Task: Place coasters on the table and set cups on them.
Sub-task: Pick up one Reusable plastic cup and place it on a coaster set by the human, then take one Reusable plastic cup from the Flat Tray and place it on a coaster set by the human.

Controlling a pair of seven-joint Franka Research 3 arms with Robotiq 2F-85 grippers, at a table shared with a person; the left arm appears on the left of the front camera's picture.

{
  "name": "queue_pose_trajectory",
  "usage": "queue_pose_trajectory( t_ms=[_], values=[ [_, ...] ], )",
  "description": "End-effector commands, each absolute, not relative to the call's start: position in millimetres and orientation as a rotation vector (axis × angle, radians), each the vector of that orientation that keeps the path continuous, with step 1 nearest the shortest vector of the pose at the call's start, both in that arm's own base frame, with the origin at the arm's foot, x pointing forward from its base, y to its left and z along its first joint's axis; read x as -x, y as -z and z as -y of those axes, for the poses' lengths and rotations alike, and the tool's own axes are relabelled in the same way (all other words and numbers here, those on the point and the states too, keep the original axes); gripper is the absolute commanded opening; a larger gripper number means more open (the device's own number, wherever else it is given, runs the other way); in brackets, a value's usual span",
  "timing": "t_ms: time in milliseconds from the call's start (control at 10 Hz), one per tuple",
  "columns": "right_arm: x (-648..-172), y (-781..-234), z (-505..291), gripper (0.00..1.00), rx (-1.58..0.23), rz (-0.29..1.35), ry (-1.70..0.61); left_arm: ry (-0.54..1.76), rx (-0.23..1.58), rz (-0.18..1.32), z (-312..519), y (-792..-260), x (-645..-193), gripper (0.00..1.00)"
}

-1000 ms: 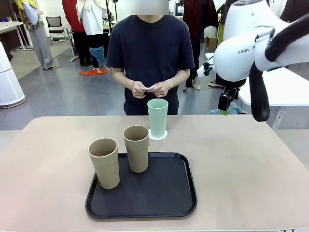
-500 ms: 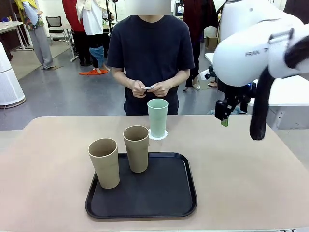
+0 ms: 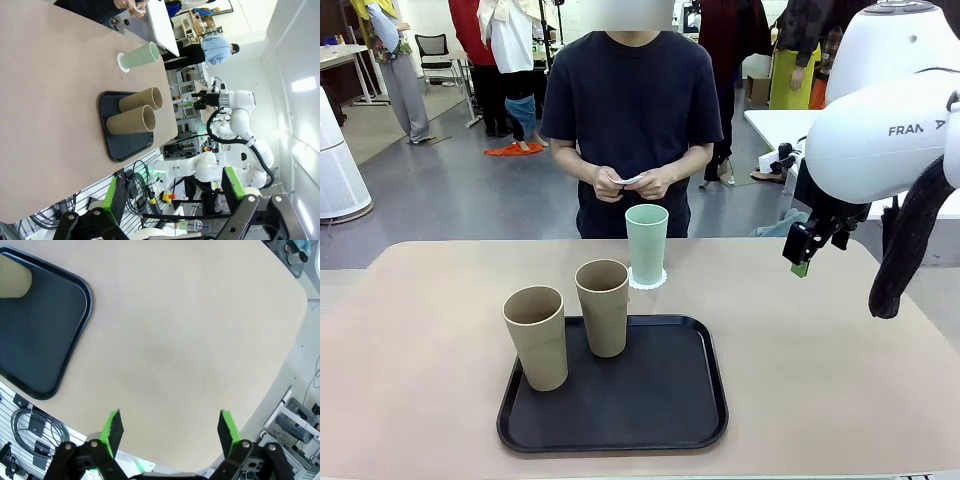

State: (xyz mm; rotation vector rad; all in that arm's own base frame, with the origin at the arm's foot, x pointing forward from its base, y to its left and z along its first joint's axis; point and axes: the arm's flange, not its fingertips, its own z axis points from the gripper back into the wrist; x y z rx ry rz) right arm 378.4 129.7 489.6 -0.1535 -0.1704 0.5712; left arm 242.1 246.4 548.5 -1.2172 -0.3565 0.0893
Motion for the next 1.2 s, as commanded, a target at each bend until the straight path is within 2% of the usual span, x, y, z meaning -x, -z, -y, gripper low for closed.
queue_pose_trajectory(
  t_ms=[0, 1100],
  values=[
    [-384.9, -492.7, -136.8, 1.00, 0.181, 0.149, -0.555, -0.086, 1.228, 0.366, -246.1, -550.2, -240.3, 1.00],
    [-384.9, -492.7, -136.8, 1.00, 0.181, 0.149, -0.555, -0.086, 1.228, 0.366, -246.1, -550.2, -240.3, 1.00]
  ],
)
